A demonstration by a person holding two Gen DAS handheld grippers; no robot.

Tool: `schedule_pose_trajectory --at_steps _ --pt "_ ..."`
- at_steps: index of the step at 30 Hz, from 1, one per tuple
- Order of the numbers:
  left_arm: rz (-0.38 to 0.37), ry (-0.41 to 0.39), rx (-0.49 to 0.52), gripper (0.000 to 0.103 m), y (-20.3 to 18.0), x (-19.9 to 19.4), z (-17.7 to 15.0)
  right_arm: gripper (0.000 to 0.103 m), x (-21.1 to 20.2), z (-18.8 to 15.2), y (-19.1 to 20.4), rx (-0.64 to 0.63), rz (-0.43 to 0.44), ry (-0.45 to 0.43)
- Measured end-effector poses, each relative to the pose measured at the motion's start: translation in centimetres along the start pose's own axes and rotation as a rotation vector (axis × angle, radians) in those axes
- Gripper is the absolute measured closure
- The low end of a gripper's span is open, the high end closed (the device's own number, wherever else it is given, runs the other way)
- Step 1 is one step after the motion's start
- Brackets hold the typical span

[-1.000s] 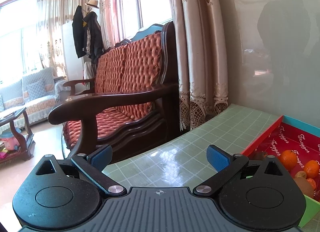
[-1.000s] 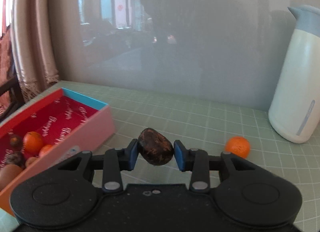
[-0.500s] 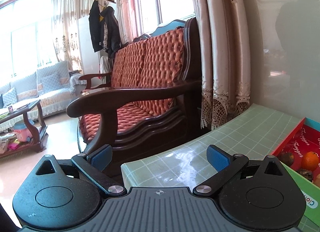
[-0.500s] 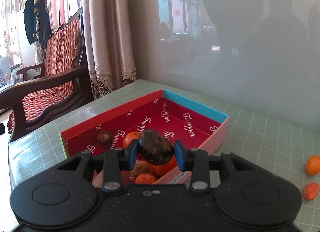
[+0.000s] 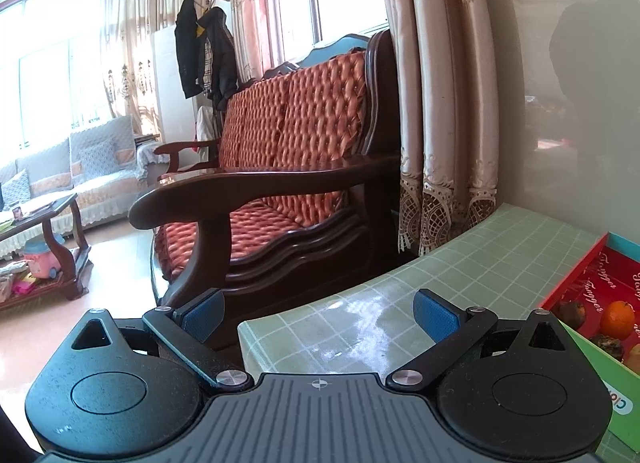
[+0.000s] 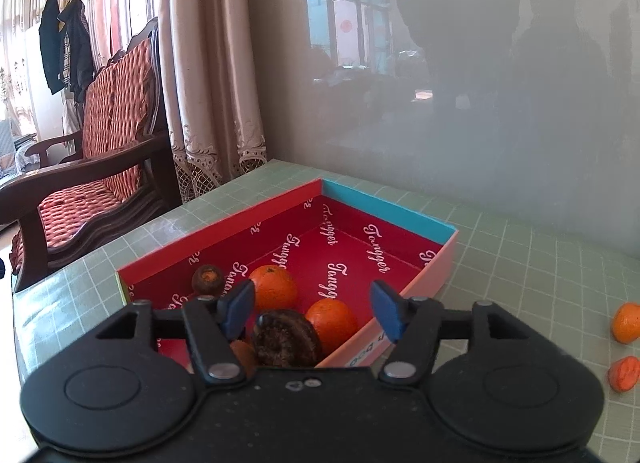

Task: Organize fruits
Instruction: 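Withdraw the right gripper from the box, then move the left gripper to the remaining cut orange piece and close on it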

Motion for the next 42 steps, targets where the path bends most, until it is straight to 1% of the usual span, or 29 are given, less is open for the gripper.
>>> schedule_pose_trajectory --at_steps 5,6,8,9,16,23,28,31,36,42 --pt "-0.014 -0.001 0.016 0.003 -1.0 -0.3 0.2 0.036 -1.1 0.7 -0.2 0.011 0.000 -0.027" --pt "-0.016 -0.001 0.019 0.003 -1.2 -0.4 0.2 0.035 -1.3 0.9 -0.2 0.009 -0.005 -0.035" --pt "-0.022 -0.004 0.024 0.003 -1.6 -0.6 0.3 0.028 -1.9 1.2 -0.4 0.011 -0.014 -0.050" --pt "-0.026 -0.006 0.026 0.003 -1.8 -0.8 0.4 0.026 -2.2 1.4 -0.6 0.013 -0.023 -0.059" --pt "-0.050 -0.029 0.055 0.003 -4.0 -2.1 1.0 0.022 -4.1 2.3 -2.4 0.022 -0.077 -0.097" --pt "-0.091 -0.057 0.080 0.003 -6.8 -3.6 1.8 0.021 -6.1 2.7 -6.3 0.068 -0.142 -0.119" --pt "-0.127 -0.106 0.114 0.003 -9.5 -5.6 2.5 0.020 -8.0 2.9 -9.6 0.106 -0.198 -0.147" --pt "-0.152 -0.122 0.138 0.003 -11.0 -6.5 2.8 0.020 -9.2 2.9 -11.8 0.141 -0.226 -0.163" --pt "-0.178 -0.148 0.150 0.003 -12.6 -7.7 3.2 0.018 -11.7 2.4 -15.7 0.205 -0.287 -0.189" --pt "-0.239 -0.182 0.168 0.003 -15.4 -9.6 3.6 0.016 -15.3 1.6 -20.2 0.274 -0.373 -0.231"
Point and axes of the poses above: each gripper's, at about its wrist camera, not at the fingertips, and x roughly the way its jaws point, y to its left, z to its top, the point moved 9 cm from there along x, roughly the way its jaws point, and after that the axes turned 15 degrees about x, right-handed, at the moved point
